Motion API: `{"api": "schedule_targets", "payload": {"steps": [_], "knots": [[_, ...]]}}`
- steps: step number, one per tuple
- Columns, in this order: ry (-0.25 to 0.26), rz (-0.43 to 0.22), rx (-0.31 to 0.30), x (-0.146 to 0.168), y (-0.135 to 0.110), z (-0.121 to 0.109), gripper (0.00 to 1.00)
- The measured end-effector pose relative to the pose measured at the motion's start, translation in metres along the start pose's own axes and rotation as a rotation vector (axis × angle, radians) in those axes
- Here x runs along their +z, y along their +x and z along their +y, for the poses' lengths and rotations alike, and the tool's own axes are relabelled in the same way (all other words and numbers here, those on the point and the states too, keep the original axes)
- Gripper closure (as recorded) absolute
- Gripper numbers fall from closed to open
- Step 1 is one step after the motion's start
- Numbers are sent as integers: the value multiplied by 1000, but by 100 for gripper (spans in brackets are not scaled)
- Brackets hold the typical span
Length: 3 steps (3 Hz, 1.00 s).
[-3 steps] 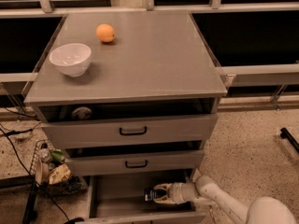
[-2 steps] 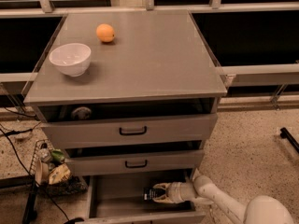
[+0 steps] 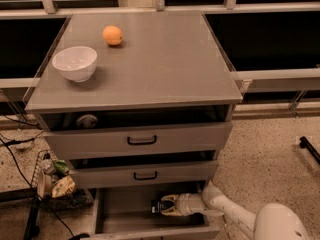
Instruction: Place rxbar blueberry into bottom drawer
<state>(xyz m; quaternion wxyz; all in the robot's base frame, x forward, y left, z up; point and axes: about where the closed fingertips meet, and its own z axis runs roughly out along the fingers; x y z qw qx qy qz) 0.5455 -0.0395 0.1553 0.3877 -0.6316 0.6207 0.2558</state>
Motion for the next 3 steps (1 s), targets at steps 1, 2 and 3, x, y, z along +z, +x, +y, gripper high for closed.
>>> {"api": "schedule_targets", "payload": {"steps": [1, 2, 3], "knots": [[-9, -9, 22, 10, 5, -3, 100], [-18, -13, 49, 19, 14, -5, 100], [-27, -7, 70, 28, 22, -6, 100]]}}
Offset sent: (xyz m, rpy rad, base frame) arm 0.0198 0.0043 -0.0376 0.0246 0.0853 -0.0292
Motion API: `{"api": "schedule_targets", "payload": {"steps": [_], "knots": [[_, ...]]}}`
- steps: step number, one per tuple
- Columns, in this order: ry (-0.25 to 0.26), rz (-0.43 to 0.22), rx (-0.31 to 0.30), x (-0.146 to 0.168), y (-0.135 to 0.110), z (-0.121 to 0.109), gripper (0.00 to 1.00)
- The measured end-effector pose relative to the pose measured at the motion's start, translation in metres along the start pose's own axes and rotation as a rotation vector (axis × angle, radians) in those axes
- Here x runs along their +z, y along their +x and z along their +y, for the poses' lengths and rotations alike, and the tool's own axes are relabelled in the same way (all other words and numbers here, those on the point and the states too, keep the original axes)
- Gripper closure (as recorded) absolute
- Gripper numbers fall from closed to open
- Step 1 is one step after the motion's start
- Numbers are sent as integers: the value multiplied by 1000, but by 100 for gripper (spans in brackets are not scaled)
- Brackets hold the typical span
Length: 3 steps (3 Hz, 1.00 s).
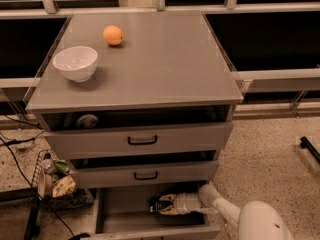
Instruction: Place rxbar blueberry into bottom drawer
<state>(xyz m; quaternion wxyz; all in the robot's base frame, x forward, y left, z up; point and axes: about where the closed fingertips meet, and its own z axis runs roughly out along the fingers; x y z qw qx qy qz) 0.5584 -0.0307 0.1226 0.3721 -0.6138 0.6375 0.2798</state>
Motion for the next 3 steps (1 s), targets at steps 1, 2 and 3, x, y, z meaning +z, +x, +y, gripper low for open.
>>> {"api": "schedule_targets", "payload": {"steps": [1, 2, 3], "knots": [[-6, 8, 10, 6, 5, -1, 100], [-6, 8, 10, 6, 5, -1, 81], [-6, 8, 10, 6, 5, -1, 58]]}}
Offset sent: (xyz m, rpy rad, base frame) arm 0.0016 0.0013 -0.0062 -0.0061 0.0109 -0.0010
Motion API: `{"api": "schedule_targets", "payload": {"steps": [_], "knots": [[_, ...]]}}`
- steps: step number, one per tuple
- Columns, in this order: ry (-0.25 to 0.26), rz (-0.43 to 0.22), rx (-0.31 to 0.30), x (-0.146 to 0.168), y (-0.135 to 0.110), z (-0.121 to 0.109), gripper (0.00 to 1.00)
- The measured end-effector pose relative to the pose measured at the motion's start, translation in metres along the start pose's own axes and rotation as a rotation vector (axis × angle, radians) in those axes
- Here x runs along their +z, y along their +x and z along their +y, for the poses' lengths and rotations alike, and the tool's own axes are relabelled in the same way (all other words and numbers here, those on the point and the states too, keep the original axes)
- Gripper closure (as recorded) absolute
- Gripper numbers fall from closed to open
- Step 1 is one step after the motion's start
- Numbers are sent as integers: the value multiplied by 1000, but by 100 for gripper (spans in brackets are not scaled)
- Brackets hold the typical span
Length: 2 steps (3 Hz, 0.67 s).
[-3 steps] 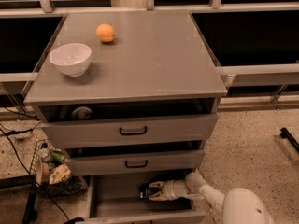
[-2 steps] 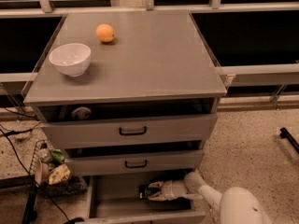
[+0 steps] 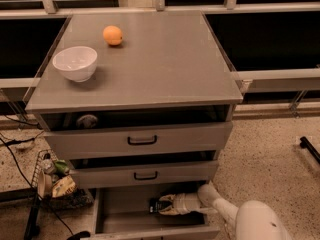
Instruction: Place rxbar blueberry into bottom drawer
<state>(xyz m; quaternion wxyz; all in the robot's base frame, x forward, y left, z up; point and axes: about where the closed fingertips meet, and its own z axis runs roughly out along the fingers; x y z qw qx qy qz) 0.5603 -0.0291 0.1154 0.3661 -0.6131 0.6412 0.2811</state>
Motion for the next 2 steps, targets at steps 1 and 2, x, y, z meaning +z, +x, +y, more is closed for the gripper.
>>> {"api": "schedule_targets", "payload": {"steps": [1, 2], "knots": [[0, 0, 0, 0, 0, 0, 34], [0, 0, 0, 0, 0, 0, 11]]}}
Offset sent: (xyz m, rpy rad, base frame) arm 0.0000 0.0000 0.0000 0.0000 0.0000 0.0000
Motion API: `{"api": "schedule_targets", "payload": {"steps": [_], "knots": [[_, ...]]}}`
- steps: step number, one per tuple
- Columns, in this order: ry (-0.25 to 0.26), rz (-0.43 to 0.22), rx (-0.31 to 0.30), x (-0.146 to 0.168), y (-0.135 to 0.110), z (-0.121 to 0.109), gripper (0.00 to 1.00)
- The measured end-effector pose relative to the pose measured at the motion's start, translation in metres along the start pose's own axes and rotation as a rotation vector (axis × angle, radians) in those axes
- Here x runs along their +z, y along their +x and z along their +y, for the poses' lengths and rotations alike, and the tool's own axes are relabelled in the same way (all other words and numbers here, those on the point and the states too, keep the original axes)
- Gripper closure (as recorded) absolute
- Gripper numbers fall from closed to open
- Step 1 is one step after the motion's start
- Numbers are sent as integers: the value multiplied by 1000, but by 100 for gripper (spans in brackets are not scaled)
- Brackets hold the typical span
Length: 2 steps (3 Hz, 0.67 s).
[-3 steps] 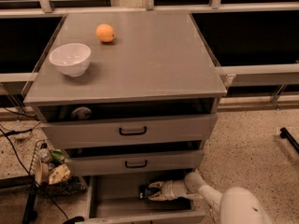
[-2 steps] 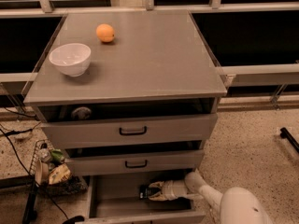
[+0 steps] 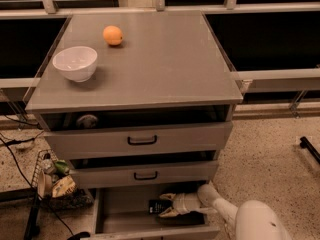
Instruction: Place rxbar blueberry into bottom drawer
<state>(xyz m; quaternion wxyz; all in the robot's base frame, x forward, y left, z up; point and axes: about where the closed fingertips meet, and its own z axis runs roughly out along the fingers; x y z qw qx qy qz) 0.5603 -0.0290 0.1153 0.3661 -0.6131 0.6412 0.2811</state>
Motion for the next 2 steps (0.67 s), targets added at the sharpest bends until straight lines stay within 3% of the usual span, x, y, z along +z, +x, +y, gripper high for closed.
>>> {"api": "schedule_targets", "payload": {"steps": [1, 2], "knots": [[0, 0, 0, 0, 0, 0, 0], [0, 0, 0, 0, 0, 0, 0]]}}
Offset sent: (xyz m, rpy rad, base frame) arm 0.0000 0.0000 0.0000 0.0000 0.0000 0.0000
